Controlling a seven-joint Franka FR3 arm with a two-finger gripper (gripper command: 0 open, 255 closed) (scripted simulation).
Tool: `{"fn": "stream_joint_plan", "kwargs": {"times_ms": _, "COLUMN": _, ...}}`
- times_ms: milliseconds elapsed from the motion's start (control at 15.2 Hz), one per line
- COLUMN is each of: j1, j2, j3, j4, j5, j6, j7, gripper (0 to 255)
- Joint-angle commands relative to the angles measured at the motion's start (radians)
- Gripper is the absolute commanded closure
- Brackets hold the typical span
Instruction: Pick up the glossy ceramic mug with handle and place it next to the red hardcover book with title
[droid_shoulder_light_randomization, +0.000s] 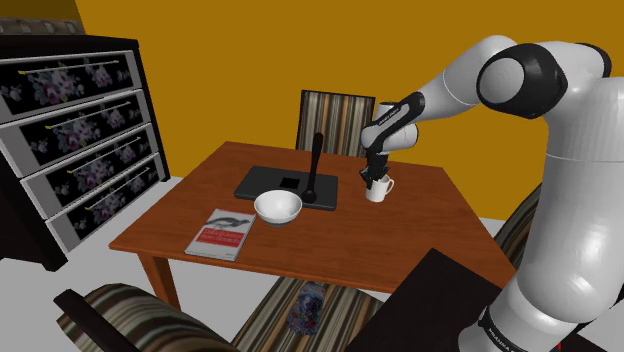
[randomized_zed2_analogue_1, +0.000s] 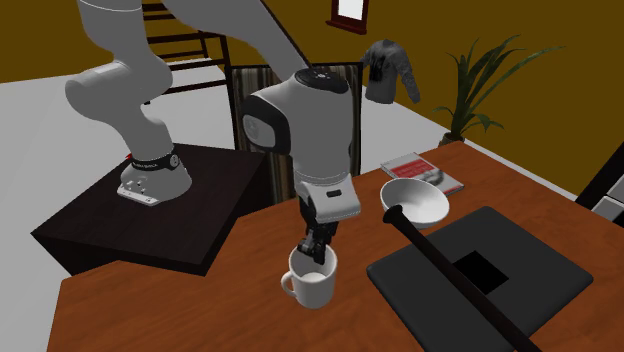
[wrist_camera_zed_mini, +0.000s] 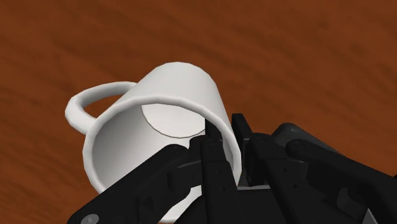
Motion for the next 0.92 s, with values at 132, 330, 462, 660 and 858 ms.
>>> {"fn": "stream_joint_plan", "kwargs": {"times_ms": 132, "j1": 0.004, "j2": -0.035, "j3": -0.006, "j4": 0.013, "j5": -0.012, "j6": -0.048, "j7": 0.006, "gripper": 255}}
{"fn": "stream_joint_plan", "kwargs": {"times_ms": 330, "j1": 0.007, "j2": -0.062, "j3": -0.01, "j4": 0.023, "j5": -0.021, "j6": -0.083, "j7": 0.011, "gripper": 255}}
{"fn": "stream_joint_plan", "kwargs": {"times_ms": 462, "j1": 0.009, "j2": -0.078, "j3": -0.012, "j4": 0.03, "j5": -0.027, "j6": -0.106, "j7": 0.014, "gripper": 255}}
{"fn": "stream_joint_plan", "kwargs": {"times_ms": 660, "j1": 0.011, "j2": -0.102, "j3": -0.015, "j4": 0.043, "j5": -0.035, "j6": -0.142, "j7": 0.018, "gripper": 255}}
{"fn": "stream_joint_plan", "kwargs": {"times_ms": 858, "j1": 0.013, "j2": -0.122, "j3": -0.017, "j4": 0.056, "j5": -0.042, "j6": -0.175, "j7": 0.022, "gripper": 255}}
